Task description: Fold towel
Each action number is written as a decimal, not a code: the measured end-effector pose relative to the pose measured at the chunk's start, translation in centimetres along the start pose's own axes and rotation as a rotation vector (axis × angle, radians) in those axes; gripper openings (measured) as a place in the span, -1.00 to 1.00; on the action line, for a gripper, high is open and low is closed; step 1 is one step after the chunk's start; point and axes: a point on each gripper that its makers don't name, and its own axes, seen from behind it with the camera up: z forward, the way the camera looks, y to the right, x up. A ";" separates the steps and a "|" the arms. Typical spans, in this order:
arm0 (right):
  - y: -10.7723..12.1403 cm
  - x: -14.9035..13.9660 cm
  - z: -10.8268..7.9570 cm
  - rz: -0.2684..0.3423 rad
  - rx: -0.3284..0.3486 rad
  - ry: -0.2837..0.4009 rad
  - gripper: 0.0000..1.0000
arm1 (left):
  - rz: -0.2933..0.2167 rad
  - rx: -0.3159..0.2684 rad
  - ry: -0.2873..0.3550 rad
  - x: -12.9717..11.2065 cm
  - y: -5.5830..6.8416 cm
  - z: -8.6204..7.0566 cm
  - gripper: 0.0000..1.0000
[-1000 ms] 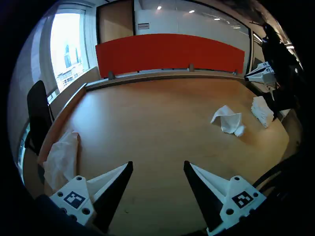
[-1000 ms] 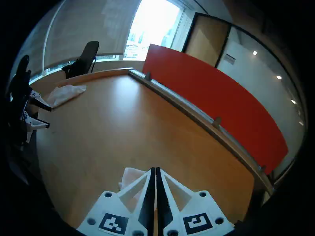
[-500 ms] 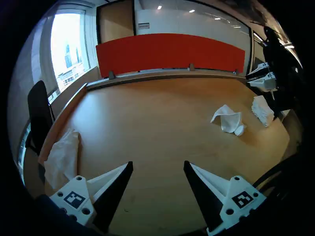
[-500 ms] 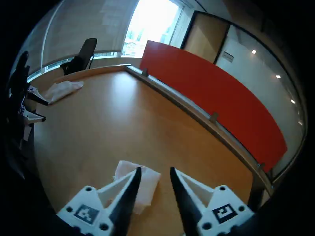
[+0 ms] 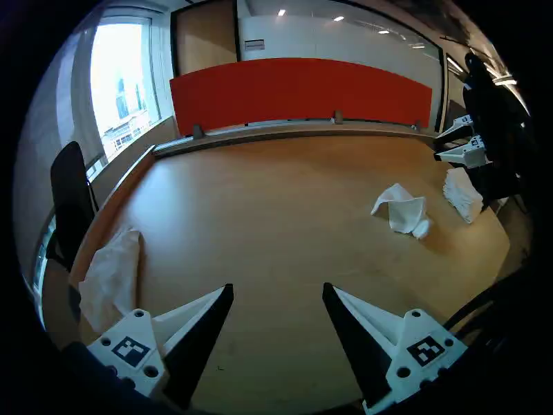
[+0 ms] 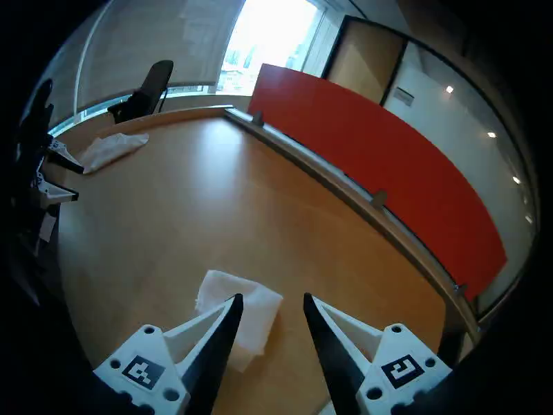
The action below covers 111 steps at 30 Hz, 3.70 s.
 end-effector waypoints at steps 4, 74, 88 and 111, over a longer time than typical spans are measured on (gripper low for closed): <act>-0.1 -1.6 0.6 0.003 0.010 -0.021 0.34 | -0.002 0.005 -0.008 -0.4 0.0 -0.1 0.92; -1.1 -15.6 7.7 -0.169 0.306 -0.321 -0.41 | -0.020 0.060 -0.110 -4.3 -0.4 0.3 0.92; -1.3 -15.2 7.7 -0.173 0.319 -0.305 -0.75 | -0.019 0.060 -0.112 -4.3 -0.3 0.5 0.92; -0.3 -9.9 5.5 -0.143 0.178 -0.177 -0.93 | -0.013 0.047 -0.093 -3.0 -0.1 0.9 0.92</act>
